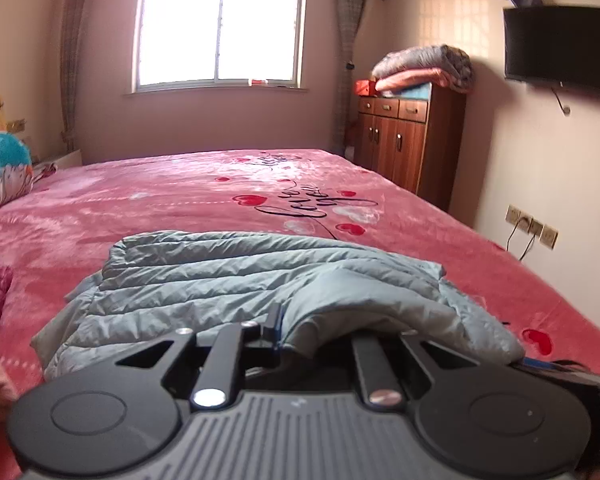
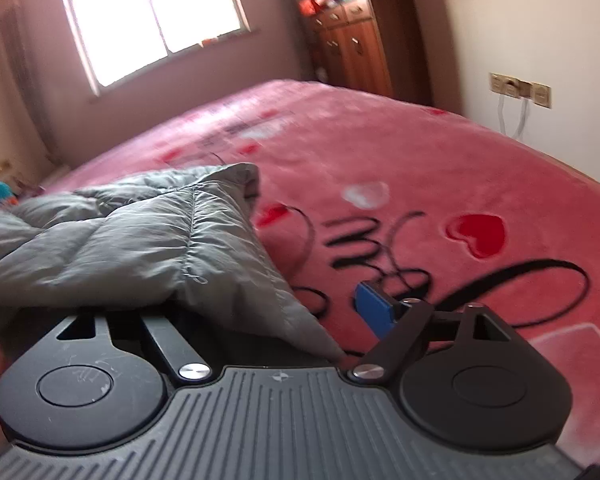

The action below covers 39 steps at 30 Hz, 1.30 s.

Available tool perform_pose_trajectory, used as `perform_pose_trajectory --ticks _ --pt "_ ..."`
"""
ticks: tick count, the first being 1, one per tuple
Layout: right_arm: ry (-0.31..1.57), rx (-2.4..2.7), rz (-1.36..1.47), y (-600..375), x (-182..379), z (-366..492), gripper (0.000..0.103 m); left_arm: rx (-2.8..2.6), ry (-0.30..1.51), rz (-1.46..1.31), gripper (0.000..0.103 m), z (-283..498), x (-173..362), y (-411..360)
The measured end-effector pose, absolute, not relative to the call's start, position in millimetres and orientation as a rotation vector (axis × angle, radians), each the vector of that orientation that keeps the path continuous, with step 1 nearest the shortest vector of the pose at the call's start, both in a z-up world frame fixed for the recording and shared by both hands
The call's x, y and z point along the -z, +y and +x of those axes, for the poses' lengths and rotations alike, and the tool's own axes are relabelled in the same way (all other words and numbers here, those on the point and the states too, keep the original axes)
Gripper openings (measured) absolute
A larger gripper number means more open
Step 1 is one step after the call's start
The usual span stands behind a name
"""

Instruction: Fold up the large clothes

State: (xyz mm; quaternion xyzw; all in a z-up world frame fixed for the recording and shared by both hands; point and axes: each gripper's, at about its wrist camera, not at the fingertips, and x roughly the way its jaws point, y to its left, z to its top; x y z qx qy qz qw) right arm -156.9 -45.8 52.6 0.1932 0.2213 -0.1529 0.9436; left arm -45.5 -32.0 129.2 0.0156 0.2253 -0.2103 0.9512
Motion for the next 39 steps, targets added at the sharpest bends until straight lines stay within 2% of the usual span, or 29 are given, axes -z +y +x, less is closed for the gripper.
perform_pose_trajectory --ticks 2,4,6,9,22,32,39 --pt "0.432 0.285 0.398 -42 -55 -156 0.079 0.427 0.462 0.005 0.011 -52 -133 -21" --pt "0.415 0.248 0.409 -38 -57 -156 0.054 0.422 0.457 -0.006 0.011 -59 -136 -13" --pt "0.388 0.220 0.412 -34 -61 -160 0.042 0.420 0.460 -0.023 0.011 -67 -137 -2" --pt "0.328 0.190 0.401 -23 -71 -171 0.038 0.409 0.461 -0.031 0.011 -78 -139 12" --pt "0.177 0.174 0.252 22 -112 -222 0.031 0.392 0.397 -0.075 0.011 -131 -167 71" --pt "0.045 0.211 0.085 45 -159 -259 0.030 0.453 0.239 -0.138 0.011 -172 -223 99" --pt "-0.096 0.241 0.045 49 -212 -295 0.030 0.520 0.121 -0.171 0.011 -198 -271 113"
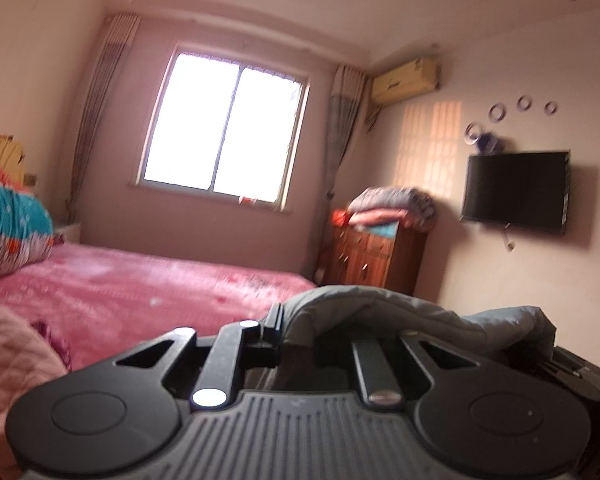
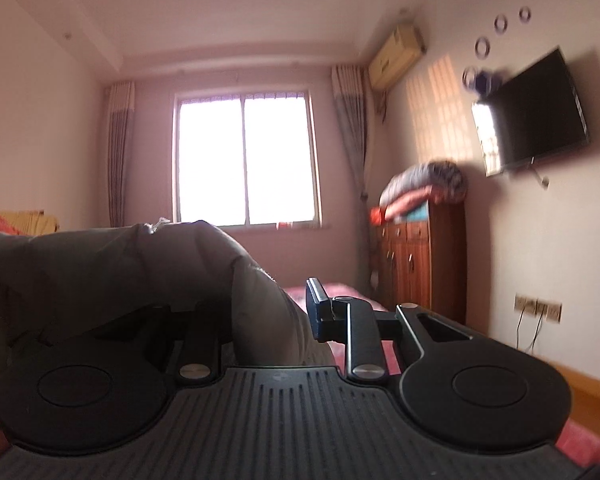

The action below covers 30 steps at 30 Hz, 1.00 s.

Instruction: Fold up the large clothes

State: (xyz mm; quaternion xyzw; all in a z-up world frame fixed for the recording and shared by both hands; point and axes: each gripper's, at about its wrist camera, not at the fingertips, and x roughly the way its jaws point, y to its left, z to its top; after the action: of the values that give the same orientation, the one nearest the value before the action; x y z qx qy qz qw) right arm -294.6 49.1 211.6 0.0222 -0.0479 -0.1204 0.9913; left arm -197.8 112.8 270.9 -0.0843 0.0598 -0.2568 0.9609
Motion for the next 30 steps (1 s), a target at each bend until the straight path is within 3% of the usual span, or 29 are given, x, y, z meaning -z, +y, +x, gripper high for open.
perform_pose_trajectory --ticks 11,20,22,27,30 --pt "-0.300 0.287 0.024 34 -279 -343 0.030 0.662 -0.009 -0.199 0.011 -216 -336 106" --pt "-0.255 0.448 -0.002 -11 -291 -310 0.030 0.736 0.050 -0.136 0.011 -134 -333 33" --pt "-0.215 0.507 -0.025 -27 -287 -289 0.030 0.741 0.067 -0.103 0.015 -111 -322 8" --pt "-0.074 0.639 0.004 -87 -264 -229 0.034 0.730 0.150 -0.003 0.039 -58 -279 -46" --pt "0.026 0.689 0.101 -131 -242 -197 0.035 0.710 0.235 0.033 0.040 -34 -242 -65"
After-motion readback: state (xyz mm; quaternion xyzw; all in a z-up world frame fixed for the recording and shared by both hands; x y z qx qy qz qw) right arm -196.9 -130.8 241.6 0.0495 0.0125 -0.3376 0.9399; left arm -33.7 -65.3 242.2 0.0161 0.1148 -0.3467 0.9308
